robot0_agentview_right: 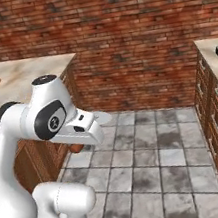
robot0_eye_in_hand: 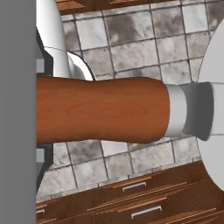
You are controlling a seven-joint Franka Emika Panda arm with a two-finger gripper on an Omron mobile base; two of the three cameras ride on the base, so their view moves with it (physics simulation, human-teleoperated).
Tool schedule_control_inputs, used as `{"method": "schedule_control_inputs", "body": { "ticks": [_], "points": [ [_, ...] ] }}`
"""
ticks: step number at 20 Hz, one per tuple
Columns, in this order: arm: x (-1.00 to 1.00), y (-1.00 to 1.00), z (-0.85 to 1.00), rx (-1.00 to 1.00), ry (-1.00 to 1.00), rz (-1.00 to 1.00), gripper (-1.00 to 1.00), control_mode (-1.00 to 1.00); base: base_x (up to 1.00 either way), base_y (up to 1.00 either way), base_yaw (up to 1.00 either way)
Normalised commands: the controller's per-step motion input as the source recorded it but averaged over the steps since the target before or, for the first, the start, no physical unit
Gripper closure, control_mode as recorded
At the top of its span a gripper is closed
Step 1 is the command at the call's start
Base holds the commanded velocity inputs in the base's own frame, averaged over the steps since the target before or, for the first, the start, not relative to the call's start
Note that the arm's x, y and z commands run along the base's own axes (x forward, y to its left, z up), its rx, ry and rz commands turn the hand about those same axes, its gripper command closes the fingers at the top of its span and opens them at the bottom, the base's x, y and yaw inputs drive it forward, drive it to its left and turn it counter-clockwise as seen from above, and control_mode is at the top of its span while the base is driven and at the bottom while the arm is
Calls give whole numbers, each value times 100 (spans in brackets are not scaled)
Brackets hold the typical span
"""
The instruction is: Take the pizza cutter from the drawer on the right and place it on the dining counter for cutting.
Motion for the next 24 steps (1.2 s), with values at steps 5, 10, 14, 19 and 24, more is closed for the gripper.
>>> {"method": "schedule_control_inputs", "body": {
  "ticks": [5, 10, 14, 19, 24],
  "points": [
    [0, 0, 0, 0, 0, 0, 100, 100, 100, -50, 0],
    [0, 0, 0, 0, 0, 0, 100, 100, 100, -7, 3],
    [0, 0, 0, 0, 0, 0, 100, 100, 100, 21, 14],
    [0, 0, 0, 0, 0, 0, 100, 100, 100, 16, 22],
    [0, 0, 0, 0, 0, 0, 100, 100, 100, 6, 38]
  ]
}}
